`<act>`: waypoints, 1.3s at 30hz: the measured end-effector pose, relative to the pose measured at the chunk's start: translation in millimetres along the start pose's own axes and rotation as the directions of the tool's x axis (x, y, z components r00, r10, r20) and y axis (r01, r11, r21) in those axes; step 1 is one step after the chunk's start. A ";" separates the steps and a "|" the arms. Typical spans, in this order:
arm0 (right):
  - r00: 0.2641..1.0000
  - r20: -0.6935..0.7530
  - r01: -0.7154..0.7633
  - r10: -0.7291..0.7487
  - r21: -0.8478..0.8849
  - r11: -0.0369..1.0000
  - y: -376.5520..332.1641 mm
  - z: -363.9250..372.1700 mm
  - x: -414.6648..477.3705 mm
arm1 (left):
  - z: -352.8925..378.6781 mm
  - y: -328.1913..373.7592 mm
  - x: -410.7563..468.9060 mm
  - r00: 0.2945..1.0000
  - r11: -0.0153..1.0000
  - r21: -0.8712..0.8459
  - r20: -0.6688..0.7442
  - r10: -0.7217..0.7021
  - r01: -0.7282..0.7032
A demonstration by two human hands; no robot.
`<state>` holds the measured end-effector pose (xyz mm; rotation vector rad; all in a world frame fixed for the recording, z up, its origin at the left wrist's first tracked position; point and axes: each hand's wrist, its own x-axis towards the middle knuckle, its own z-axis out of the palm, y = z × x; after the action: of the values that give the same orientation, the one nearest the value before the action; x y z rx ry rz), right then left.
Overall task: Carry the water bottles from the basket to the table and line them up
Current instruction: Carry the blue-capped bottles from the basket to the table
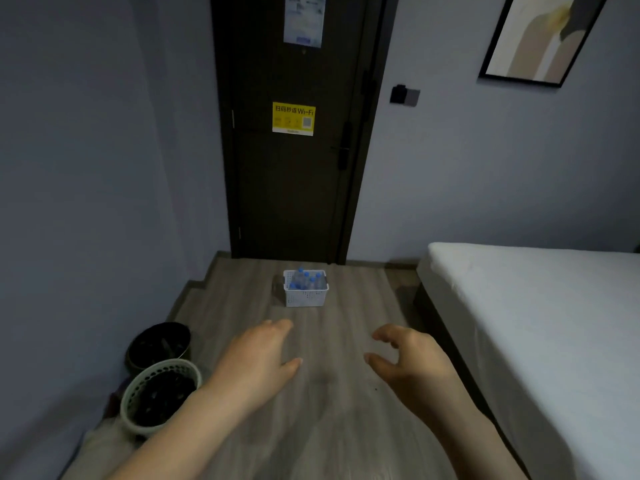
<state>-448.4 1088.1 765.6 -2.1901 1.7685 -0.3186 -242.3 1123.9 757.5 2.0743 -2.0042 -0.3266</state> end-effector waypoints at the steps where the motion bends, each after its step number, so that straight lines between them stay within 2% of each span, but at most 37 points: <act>1: 1.000 0.002 -0.001 0.001 0.004 1.000 1.8 1.9 17.3 | 1.5 -3.1 18.1 1.000 1.000 -0.012 -0.003 -0.003 0.003; 7: 0.998 -0.016 0.056 -0.057 -0.040 0.998 15.0 -0.8 135.1 | 4.1 -10.0 134.7 0.999 0.998 -0.041 0.001 -0.038 0.038; 17: 0.997 0.043 0.059 -0.058 -0.033 0.998 45.7 -10.2 318.0 | 14.9 -17.6 310.5 0.992 0.989 -0.084 0.052 -0.114 0.118; 32: 0.992 0.120 -0.019 0.027 -0.066 0.998 30.3 30.2 592.6 | 21.0 -111.5 589.5 0.993 0.992 -0.101 0.103 -0.064 0.074; 39: 0.982 0.176 -0.049 0.060 -0.067 0.997 31.0 55.6 687.7 | 30.0 -146.0 690.4 0.987 0.992 -0.108 0.153 -0.054 0.071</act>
<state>-309.2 416.0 688.7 -2.1339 1.7575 -0.0525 -89.5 438.1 685.4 2.1020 -1.9538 -0.6100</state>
